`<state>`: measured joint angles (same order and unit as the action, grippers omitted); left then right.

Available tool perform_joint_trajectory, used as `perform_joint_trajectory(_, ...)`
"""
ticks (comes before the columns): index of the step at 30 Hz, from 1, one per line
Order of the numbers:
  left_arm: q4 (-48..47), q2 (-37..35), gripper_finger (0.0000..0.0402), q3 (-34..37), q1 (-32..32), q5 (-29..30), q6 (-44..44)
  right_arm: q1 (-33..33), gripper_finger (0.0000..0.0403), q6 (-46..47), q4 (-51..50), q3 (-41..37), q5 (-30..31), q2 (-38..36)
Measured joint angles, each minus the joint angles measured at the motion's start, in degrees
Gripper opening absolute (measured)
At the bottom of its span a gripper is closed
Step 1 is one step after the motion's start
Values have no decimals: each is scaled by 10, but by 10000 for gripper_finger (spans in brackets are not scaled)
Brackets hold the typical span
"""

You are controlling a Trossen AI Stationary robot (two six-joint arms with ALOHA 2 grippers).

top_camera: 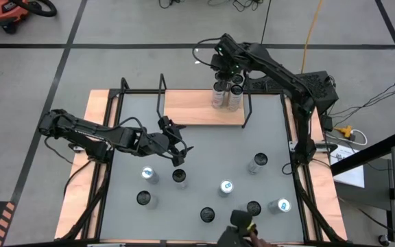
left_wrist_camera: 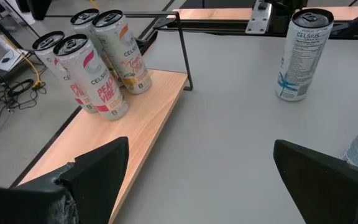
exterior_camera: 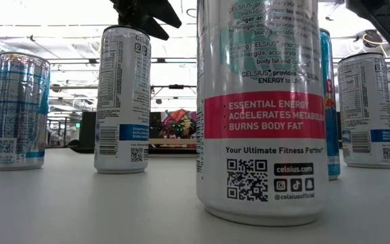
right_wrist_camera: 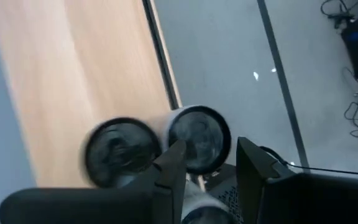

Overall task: Place canned beverage on shelf
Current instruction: Put the white pink soda can on the shelf aligned with the white pink soda cans

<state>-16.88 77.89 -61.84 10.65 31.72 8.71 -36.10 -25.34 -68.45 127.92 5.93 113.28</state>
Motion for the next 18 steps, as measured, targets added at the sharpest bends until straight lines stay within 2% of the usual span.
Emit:
perform_joint_trajectory(9, 2, 0, 393, 0, 0, 0, 0, 80, 77, 85, -111, 0, -38, -73)
perform_joint_trajectory(18, 15, 0, 393, 0, 8, 18, 45, 238, 77, 149, -166, 0, -46, -157)
